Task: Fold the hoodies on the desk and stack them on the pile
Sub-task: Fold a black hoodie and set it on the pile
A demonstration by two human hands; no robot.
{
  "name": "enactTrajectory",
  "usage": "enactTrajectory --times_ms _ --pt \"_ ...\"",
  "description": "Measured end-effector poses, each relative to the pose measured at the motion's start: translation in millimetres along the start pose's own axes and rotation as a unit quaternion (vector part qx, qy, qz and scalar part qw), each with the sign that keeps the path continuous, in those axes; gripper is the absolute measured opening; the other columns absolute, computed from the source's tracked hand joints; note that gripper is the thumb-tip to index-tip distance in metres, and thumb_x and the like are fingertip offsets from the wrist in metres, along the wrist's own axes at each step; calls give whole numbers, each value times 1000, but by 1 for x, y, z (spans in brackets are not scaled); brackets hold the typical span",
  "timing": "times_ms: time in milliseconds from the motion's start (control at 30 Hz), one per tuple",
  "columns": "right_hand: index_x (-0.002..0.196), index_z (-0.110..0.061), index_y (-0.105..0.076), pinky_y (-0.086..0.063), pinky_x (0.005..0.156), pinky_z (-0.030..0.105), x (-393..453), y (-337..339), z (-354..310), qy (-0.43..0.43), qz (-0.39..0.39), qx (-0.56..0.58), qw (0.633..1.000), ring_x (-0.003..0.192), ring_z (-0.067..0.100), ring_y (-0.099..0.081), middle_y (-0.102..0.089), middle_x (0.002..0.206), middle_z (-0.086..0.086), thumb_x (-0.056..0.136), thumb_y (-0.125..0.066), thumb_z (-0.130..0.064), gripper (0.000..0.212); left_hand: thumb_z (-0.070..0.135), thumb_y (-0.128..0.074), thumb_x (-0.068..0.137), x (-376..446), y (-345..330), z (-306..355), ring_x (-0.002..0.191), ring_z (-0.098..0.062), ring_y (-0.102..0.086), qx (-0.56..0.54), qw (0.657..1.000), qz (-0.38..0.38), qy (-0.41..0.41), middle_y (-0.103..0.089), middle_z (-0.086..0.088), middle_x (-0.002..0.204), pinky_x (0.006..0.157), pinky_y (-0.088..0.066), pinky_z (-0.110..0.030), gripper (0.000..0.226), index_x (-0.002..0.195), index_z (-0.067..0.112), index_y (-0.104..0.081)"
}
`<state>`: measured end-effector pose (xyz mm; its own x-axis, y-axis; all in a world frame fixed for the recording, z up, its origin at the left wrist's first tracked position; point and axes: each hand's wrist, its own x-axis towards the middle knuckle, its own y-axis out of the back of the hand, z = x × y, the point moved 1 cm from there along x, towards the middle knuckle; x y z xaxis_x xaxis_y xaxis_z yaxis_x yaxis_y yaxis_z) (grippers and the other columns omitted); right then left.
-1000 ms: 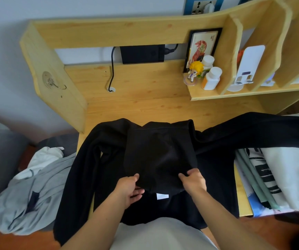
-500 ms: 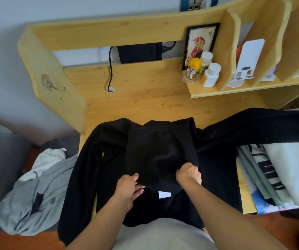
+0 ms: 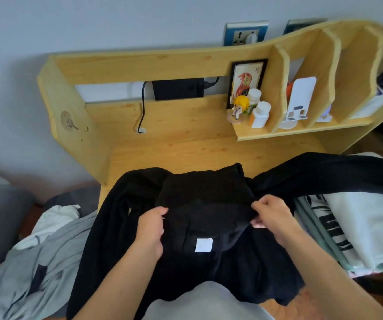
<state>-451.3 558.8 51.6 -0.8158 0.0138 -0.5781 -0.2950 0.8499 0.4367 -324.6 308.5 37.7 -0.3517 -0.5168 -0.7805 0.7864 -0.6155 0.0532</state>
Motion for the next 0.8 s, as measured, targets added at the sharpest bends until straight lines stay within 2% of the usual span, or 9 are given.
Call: enactTrajectory --times_ms 133,233,300,400,500,600,700,767,800 --pt "101 -17 -67 -54 60 31 -14 32 -115 67 -110 194 973 53 13 -54 -59 75 4 100 -48 -9 20 30 -55 84 -36 -19 102 88 -27 -64 -9 986 -94 -134 -68 -6 86 79 -49 -41 17 86 16 -64" --pt "88 -11 -59 -60 72 33 -25 51 -176 83 -267 349 894 70 17 -64 -60 79 8 96 -52 -2 14 37 -51 97 -56 -30 162 90 -24 -65 22 958 -195 -211 -70 -2 92 82 -49 -37 27 93 12 -60" --pt "88 -9 -61 -59 78 31 -24 54 -196 139 -319 276 896 80 17 -65 -63 85 9 94 -57 3 14 45 -55 102 -60 -33 182 103 -18 -71 99 925 -254 -264 -74 -1 114 89 -54 -35 34 113 15 -68" --pt "108 -2 -66 -53 66 25 -19 39 -204 188 -251 81 946 72 12 -55 -59 86 7 93 -68 -4 15 37 -70 94 -44 -27 189 115 -15 -63 245 865 -264 -350 -64 -2 129 108 -48 -37 47 138 28 -56" --pt "106 -8 -62 -41 54 23 -12 29 -205 163 -218 88 958 53 7 -40 -47 72 -1 97 -68 -16 13 45 -74 89 -33 -24 174 131 -13 -52 343 824 -321 -317 -53 10 140 115 -42 -42 67 149 39 -44" --pt "93 -13 -63 -35 51 21 -16 27 -208 131 -248 117 953 53 7 -32 -46 70 -5 98 -66 -16 6 43 -82 83 -29 -28 141 126 -5 -54 411 805 -327 -278 -56 21 138 113 -45 -39 75 147 42 -43" --pt "91 -16 -67 -40 58 22 -23 31 -214 141 -268 108 947 62 8 -41 -55 77 -5 99 -65 -20 8 38 -77 90 -24 -30 123 120 -11 -63 325 855 -335 -225 -70 20 124 110 -47 -42 40 126 38 -63" --pt "99 -18 -71 -44 81 27 -22 42 -216 249 -174 -35 952 91 11 -54 -61 103 -8 100 -62 -26 12 29 -74 93 -26 -27 129 115 -16 -68 251 884 -301 -253 -75 12 115 107 -50 -44 26 119 29 -70" --pt "100 -19 -71 -42 93 30 -18 49 -215 320 -88 -143 933 106 12 -51 -56 115 -10 101 -60 -29 15 27 -72 94 -30 -25 137 109 -14 -70 241 881 -261 -313 -76 10 111 104 -51 -42 22 116 27 -71"
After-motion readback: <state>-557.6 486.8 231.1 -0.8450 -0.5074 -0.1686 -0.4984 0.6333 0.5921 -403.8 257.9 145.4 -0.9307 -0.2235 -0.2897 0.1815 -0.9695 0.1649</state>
